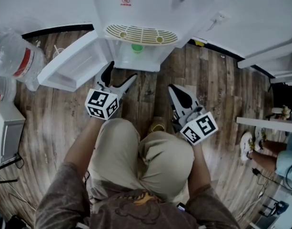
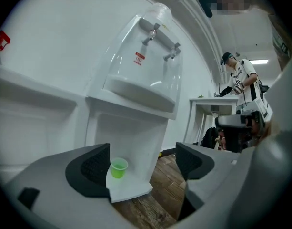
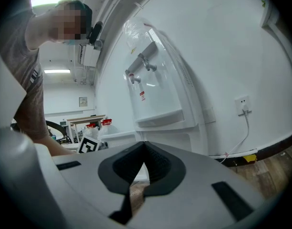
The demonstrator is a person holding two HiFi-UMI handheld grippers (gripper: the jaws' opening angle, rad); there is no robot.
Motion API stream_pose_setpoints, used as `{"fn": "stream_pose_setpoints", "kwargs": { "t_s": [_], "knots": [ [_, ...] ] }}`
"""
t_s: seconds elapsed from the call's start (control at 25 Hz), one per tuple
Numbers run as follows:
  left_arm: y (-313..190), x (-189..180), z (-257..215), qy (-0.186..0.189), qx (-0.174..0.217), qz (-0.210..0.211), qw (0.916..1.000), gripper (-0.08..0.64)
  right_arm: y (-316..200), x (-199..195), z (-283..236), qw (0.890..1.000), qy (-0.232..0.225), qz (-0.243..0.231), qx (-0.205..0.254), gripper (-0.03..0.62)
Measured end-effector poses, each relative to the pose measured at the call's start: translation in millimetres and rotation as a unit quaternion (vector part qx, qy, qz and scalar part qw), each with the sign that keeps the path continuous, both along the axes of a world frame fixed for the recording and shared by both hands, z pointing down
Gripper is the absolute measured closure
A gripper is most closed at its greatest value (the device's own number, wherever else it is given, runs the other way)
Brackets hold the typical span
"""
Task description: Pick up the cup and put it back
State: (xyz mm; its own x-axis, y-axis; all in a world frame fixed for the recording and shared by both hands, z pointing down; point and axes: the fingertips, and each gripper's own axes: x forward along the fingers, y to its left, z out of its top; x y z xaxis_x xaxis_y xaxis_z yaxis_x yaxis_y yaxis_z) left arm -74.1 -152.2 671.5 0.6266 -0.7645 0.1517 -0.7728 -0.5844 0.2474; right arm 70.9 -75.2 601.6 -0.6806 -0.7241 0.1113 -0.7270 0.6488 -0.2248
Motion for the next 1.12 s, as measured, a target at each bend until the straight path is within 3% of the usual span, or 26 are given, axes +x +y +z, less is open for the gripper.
{"fn": "stream_pose_setpoints", "kwargs": {
  "t_s": [0.88,1.12],
  "knots": [
    [-124.6,41.9,149.6,-0.048,-0.046,-0.050,0.9966,0.150,17.1,19.9,13.0,0.999,-0.019,-0.008,-0.032,0.591],
    [-156.3,49.8,188.0,-0.080,-0.057,-0.064,0.9931,0.152,17.7,22.0,17.8,0.999,-0.023,-0.014,-0.040,0.591]
  ]
}}
